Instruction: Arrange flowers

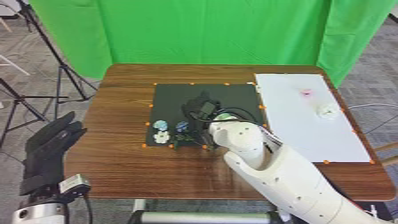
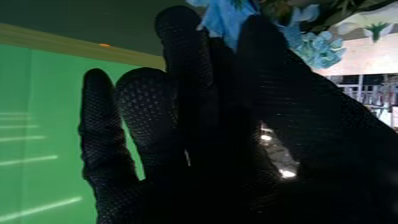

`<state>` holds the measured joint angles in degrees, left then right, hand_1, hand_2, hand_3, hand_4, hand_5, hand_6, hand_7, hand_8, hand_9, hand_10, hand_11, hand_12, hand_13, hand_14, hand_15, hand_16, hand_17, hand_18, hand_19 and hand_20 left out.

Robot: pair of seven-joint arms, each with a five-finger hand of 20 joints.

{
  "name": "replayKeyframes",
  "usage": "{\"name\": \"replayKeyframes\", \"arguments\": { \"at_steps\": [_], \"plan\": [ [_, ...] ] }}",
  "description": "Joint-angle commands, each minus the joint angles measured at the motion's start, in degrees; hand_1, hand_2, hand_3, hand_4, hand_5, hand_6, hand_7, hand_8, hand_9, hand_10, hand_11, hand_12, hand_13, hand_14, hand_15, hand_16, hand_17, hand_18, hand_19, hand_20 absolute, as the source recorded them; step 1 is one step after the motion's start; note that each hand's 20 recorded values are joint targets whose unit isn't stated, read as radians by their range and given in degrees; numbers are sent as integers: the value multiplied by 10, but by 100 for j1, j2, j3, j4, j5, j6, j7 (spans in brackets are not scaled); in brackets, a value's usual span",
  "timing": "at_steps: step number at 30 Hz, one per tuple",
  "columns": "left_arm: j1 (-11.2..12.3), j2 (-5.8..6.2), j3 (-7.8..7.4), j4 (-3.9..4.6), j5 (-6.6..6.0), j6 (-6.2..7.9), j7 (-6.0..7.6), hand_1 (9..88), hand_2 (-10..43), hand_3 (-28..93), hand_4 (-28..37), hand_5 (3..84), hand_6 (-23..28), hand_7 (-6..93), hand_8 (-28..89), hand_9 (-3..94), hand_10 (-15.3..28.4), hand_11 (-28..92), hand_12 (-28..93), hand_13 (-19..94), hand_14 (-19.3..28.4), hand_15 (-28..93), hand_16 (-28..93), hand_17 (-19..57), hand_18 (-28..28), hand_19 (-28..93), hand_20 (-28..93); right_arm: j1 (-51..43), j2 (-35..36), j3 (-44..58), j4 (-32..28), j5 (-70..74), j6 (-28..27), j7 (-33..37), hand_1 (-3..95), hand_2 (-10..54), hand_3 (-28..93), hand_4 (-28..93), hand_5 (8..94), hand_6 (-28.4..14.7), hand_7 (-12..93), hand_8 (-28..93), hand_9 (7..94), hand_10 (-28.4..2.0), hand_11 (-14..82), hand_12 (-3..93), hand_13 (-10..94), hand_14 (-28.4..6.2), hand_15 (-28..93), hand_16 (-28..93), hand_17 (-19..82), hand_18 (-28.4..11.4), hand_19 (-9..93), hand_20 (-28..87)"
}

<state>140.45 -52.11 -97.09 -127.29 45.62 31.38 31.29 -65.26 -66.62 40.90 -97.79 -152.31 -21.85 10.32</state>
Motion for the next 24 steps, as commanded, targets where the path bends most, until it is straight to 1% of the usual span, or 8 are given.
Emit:
{"name": "replayKeyframes", "arguments": {
  "at_steps": [1, 3, 4, 7, 15, 18, 23, 24],
  "plan": [
    [118, -69, -41, -34, 47, -59, -46, 273, 25, 835, -156, 407, 100, 181, -111, 369, 198, 377, 79, 255, 271, 628, -158, -90, 217, 574, 28, 26, -66, 151, -188, -216, -459, -59, 372, -95, 862, -283, 625, -31, 252, -144, 693, -140, 320, 208, 630, -115, 803, 183, 107, -206, 674, 106],
    [107, -79, -33, -34, 49, -55, -57, 273, 26, 835, -156, 407, 100, 180, -111, 369, 198, 375, 79, 255, 271, 628, -158, -90, 217, 574, 28, 30, -72, 186, -209, -184, -517, -57, 365, -95, 862, -283, 618, -34, 248, -142, 682, -146, 322, 204, 623, -121, 805, 183, 99, -207, 668, 105],
    [100, -25, -5, -25, 2, -27, -16, 273, 25, 835, -156, 408, 101, 180, -112, 369, 198, 375, 79, 254, 271, 629, -158, -90, 218, 575, 28, 56, -47, 168, -217, -171, -511, -26, 363, -95, 862, -283, 614, -36, 247, -140, 678, -148, 323, 203, 620, -123, 807, 182, 98, -208, 667, 105],
    [130, 13, 16, -33, -41, 19, 34, 273, 25, 835, -155, 408, 100, 180, -111, 369, 199, 375, 79, 254, 271, 629, -158, -90, 217, 574, 28, 119, 1, 143, -241, -133, -521, 3, 359, -95, 862, -283, 604, -39, 242, -136, 669, -152, 325, 197, 617, -125, 809, 177, 93, -210, 665, 108],
    [195, -83, -23, -70, 7, -7, -38, 273, 25, 836, -156, 408, 101, 180, -111, 369, 199, 375, 79, 255, 271, 629, -158, -90, 217, 574, 28, 316, 332, 136, -420, 260, -461, 220, 354, -95, 856, -282, 596, -42, 236, -133, 654, -158, 322, 190, 609, -128, 814, 171, 89, -213, 664, 113],
    [222, -8, 25, -76, -78, 68, 44, 274, 25, 836, -157, 408, 101, 180, -111, 369, 198, 376, 79, 255, 271, 629, -158, -90, 218, 575, 28, 365, 593, 204, -491, 449, -316, 313, 349, -95, 860, -280, 591, -47, 233, -133, 637, -161, 318, 188, 606, -129, 815, 170, 90, -212, 663, 114],
    [242, -19, 54, -82, -91, 98, 80, 274, 27, 836, -158, 408, 100, 181, -112, 369, 198, 377, 79, 255, 271, 628, -159, -90, 217, 575, 28, 476, 1062, 325, -469, 838, -76, 599, 340, -95, 865, -278, 566, -51, 225, -132, 603, -169, 305, 182, 589, -132, 809, 162, 93, -209, 667, 115],
    [262, 34, 70, -87, -126, 139, 121, 274, 27, 836, -158, 408, 100, 181, -112, 369, 198, 377, 79, 255, 271, 628, -159, -90, 217, 575, 28, 510, 1141, 340, -443, 942, -45, 682, 338, -95, 865, -277, 562, -53, 224, -132, 599, -170, 302, 181, 588, -132, 809, 159, 93, -209, 668, 115]
  ]
}}
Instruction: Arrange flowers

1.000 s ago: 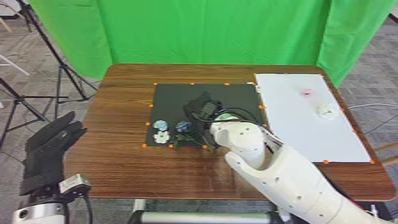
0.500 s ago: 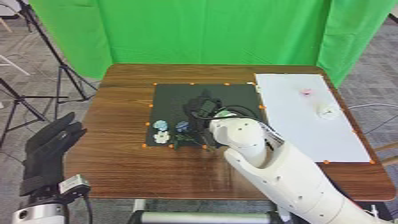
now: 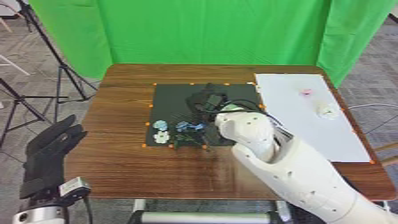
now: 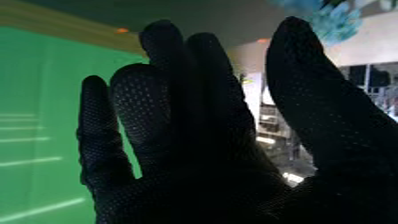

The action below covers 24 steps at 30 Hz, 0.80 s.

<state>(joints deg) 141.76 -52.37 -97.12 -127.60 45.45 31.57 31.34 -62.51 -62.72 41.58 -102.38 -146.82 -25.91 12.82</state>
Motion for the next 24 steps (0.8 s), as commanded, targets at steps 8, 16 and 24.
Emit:
{"name": "replayKeyframes", "arguments": {
  "at_steps": [8, 16, 24],
  "plan": [
    [88, 156, 146, -45, -199, 191, 230, 273, 28, 835, -158, 408, 101, 180, -112, 369, 199, 376, 79, 255, 271, 628, -158, -90, 218, 575, 28, 660, 1455, 85, 387, 979, 709, 1086, 329, -92, 864, -273, 535, -62, 212, -128, 559, -184, 273, 171, 577, -137, 809, 149, 94, -209, 674, 114],
    [102, 160, 160, -41, -225, 204, 286, 272, 28, 836, -159, 408, 101, 179, -111, 369, 199, 376, 79, 255, 271, 629, -159, -90, 217, 575, 27, 937, 1990, -54, 780, 1393, 915, 1582, 324, -89, 865, -271, 515, -70, 204, -124, 531, -188, 253, 166, 571, -135, 811, 142, 97, -208, 678, 111],
    [60, 210, 201, -27, -259, 211, 331, 272, 28, 836, -159, 408, 101, 179, -111, 369, 198, 377, 79, 255, 271, 629, -159, -90, 217, 575, 27, 1174, 2298, -159, 1149, 1717, 999, 1953, 319, -89, 869, -272, 492, -75, 197, -120, 504, -193, 237, 164, 568, -131, 815, 137, 99, -205, 681, 105]
  ]
}}
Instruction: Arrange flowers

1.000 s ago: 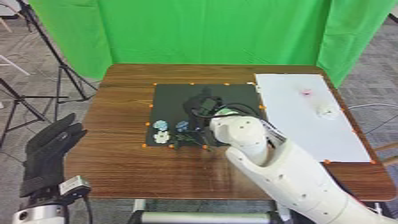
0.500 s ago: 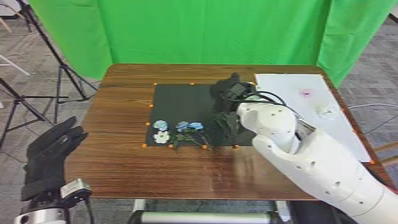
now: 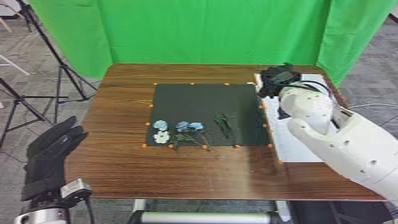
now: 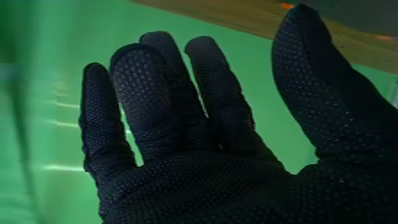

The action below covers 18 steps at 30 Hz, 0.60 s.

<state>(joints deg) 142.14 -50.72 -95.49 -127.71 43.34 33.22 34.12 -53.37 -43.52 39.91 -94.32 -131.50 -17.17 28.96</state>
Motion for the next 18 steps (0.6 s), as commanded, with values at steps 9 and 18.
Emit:
{"name": "replayKeyframes", "arguments": {
  "at_steps": [9, 18],
  "plan": [
    [28, 43, 26, -23, -25, 25, 35, 272, 28, 837, -159, 408, 101, 180, -111, 369, 198, 376, 79, 255, 271, 628, -159, -90, 217, 575, 26, 138, 610, 335, 721, 461, -161, 721, 312, -91, 876, -274, 474, -77, 193, -118, 483, -197, 221, 163, 559, -129, 818, 132, 100, -202, 683, 98],
    [77, 146, 62, -38, -155, 106, 162, 271, 28, 837, -159, 407, 101, 180, -111, 369, 199, 375, 79, 255, 271, 628, -158, -90, 217, 575, 27, -443, 614, 1066, 710, 677, -658, 1021, 311, -91, 876, -279, 465, -80, 188, -117, 474, -203, 209, 162, 558, -129, 822, 127, 101, -203, 685, 95]
  ]
}}
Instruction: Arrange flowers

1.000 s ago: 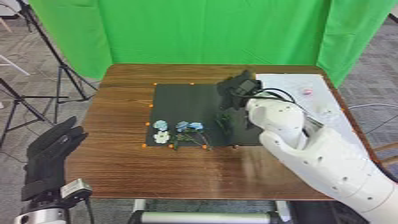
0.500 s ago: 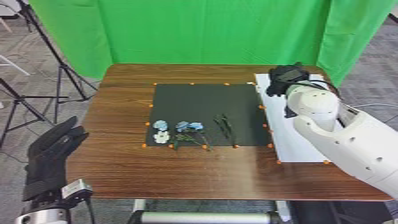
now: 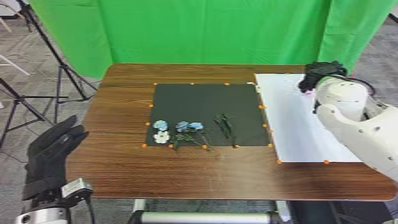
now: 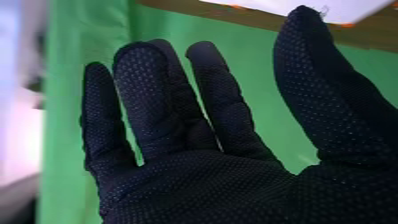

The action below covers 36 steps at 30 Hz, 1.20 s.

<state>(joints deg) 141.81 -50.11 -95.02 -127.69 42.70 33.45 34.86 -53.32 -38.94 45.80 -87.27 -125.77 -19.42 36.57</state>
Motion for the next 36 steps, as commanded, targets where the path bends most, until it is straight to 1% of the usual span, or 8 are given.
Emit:
{"name": "replayKeyframes", "arguments": {
  "at_steps": [1, 5, 7, 19, 22, 25, 30, 36],
  "plan": [
    [113, 79, 13, -44, -77, 79, 91, 271, 28, 837, -159, 407, 101, 180, -111, 369, 199, 375, 79, 255, 272, 628, -158, -90, 217, 575, 27, -562, 125, 639, -52, 221, -512, 344, 310, -91, 876, -279, 464, -80, 187, -117, 474, -203, 207, 161, 559, -130, 823, 126, 101, -204, 686, 95],
    [158, 45, -33, -66, -64, 75, 89, 271, 28, 838, -159, 407, 101, 180, -111, 369, 199, 375, 79, 255, 272, 628, -158, -90, 217, 575, 27, -799, 24, 949, -132, 202, -915, 373, 303, -88, 868, -280, 460, -84, 182, -115, 474, -211, 200, 160, 566, -133, 830, 126, 102, -209, 693, 98],
    [158, 69, -26, -66, -97, 91, 113, 271, 28, 839, -159, 407, 100, 180, -111, 369, 199, 375, 79, 255, 271, 628, -158, -90, 217, 575, 27, -810, -7, 956, -97, 287, -901, 436, 302, -87, 866, -279, 460, -86, 178, -114, 474, -214, 196, 160, 568, -135, 832, 126, 102, -210, 694, 98],
    [86, -74, -40, -49, 64, -21, -15, 271, 30, 839, -161, 408, 101, 179, -111, 369, 199, 375, 79, 255, 272, 628, -158, -90, 218, 575, 27, -731, -33, 901, 139, 328, -962, 556, 306, -87, 860, -276, 459, -90, 165, -105, 476, -217, 188, 162, 573, -138, 843, 125, 104, -214, 698, 100],
    [104, 14, 4, -46, -57, 63, 110, 269, 29, 841, -159, 408, 101, 179, -111, 369, 199, 376, 79, 255, 271, 628, -158, -90, 218, 575, 27, -731, -8, 876, 177, 326, -934, 574, 310, -89, 861, -277, 458, -89, 166, -105, 478, -217, 190, 163, 576, -136, 845, 124, 105, -214, 699, 101],
    [102, -61, -30, -48, 23, 8, 17, 269, 30, 841, -160, 408, 101, 180, -111, 369, 199, 375, 79, 255, 271, 628, -158, -90, 217, 574, 27, -787, 9, 910, 202, 356, -958, 621, 316, -90, 863, -277, 458, -89, 168, -105, 482, -214, 193, 164, 579, -133, 848, 123, 107, -214, 700, 101],
    [111, 56, 9, -48, -96, 76, 113, 270, 30, 840, -160, 408, 101, 180, -111, 370, 199, 375, 79, 255, 271, 627, -158, -90, 217, 574, 27, -899, 23, 977, 211, 403, -901, 636, 334, -93, 868, -279, 463, -83, 175, -107, 498, -209, 201, 164, 593, -129, 852, 125, 115, -212, 704, 101],
    [101, 63, 10, -51, -95, 89, 115, 271, 30, 840, -160, 408, 101, 181, -112, 369, 199, 375, 80, 255, 271, 627, -158, -90, 217, 574, 27, -979, -23, 976, 226, 412, -819, 613, 375, -95, 863, -281, 496, -65, 190, -113, 569, -182, 240, 169, 624, -116, 846, 131, 128, -207, 708, 97]
  ]
}}
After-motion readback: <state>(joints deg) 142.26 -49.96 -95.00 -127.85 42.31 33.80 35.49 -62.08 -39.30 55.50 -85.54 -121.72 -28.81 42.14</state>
